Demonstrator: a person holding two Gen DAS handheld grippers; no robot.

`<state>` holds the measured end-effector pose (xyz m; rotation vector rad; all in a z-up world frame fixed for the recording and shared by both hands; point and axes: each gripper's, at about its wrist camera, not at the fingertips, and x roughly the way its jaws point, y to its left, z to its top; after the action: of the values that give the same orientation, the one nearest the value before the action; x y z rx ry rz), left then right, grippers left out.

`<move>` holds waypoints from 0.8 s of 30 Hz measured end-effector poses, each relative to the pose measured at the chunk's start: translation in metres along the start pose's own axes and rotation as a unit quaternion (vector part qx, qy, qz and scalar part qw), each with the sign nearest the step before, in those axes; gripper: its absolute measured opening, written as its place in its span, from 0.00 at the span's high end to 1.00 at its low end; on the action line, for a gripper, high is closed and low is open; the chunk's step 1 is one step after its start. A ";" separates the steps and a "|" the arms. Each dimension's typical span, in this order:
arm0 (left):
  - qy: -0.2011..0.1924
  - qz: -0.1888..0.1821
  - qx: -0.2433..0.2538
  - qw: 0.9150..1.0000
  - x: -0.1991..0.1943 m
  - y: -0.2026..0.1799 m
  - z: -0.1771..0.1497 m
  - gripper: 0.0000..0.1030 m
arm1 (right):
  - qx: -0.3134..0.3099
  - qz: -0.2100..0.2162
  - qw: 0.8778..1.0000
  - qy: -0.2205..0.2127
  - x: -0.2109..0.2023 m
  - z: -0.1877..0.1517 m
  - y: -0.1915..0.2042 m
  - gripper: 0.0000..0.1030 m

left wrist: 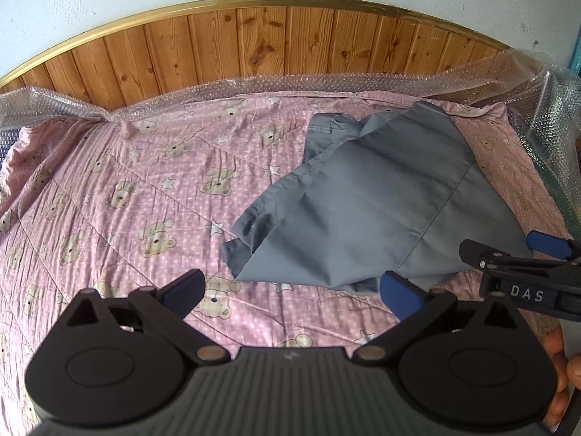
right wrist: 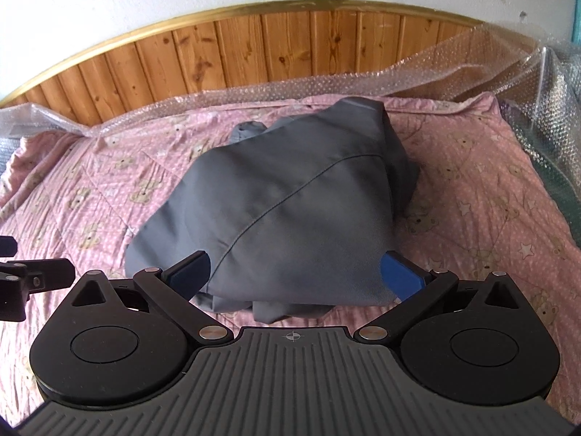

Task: Fold clothes
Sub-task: 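Close the right gripper on the grey shirt's edge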

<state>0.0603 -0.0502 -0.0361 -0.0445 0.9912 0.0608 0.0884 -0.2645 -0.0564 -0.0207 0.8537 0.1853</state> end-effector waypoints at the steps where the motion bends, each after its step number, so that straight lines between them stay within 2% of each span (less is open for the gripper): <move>1: 0.001 -0.003 0.000 1.000 0.001 -0.003 0.000 0.00 | 0.001 -0.003 1.000 0.001 0.001 -0.001 -0.003 0.01; 5: 0.008 -0.019 0.001 1.000 0.005 -0.016 0.000 0.09 | 0.009 -0.007 1.000 0.005 -0.001 -0.004 -0.017 0.01; 8: 0.010 -0.031 0.003 0.999 0.007 -0.023 -0.001 0.19 | 0.009 -0.011 1.000 0.004 -0.004 -0.004 -0.025 0.02; 9: 0.010 -0.035 0.004 0.999 0.007 -0.025 -0.001 0.29 | 0.009 -0.009 1.000 0.003 -0.006 -0.004 -0.027 0.04; 10: 0.011 -0.039 0.007 0.999 0.007 -0.028 -0.002 0.52 | 0.009 -0.002 1.000 0.004 -0.007 -0.004 -0.028 0.16; 11: 0.012 -0.042 0.009 0.999 0.007 -0.030 -0.002 0.64 | 0.008 0.006 1.000 0.005 -0.009 -0.006 -0.030 0.28; 13: 0.011 -0.049 0.013 0.999 0.007 -0.034 -0.004 0.96 | 0.012 0.018 1.000 0.010 -0.011 -0.004 -0.034 0.74; 14: 0.010 -0.051 0.015 0.999 0.007 -0.036 -0.004 1.00 | 0.012 0.022 1.000 0.008 -0.013 -0.004 -0.035 0.76; 16: 0.006 -0.055 0.017 0.998 0.004 -0.040 -0.005 1.00 | 0.010 0.027 1.000 0.003 -0.015 -0.006 -0.035 0.87; 21: 0.009 -0.060 0.014 0.998 0.005 -0.041 -0.005 1.00 | 0.018 0.029 0.999 0.002 -0.015 -0.005 -0.035 0.88; 23: 0.013 -0.063 0.008 0.998 0.006 -0.038 -0.003 0.97 | 0.019 0.026 0.999 0.001 -0.014 -0.005 -0.034 0.84; 24: 0.015 -0.064 0.004 0.998 0.007 -0.037 -0.003 0.89 | 0.018 0.024 1.000 0.000 -0.012 -0.003 -0.034 0.70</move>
<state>0.0642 -0.0873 -0.0428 -0.1013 1.0154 -0.0626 0.0840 -0.3002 -0.0514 0.0336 0.8578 0.2144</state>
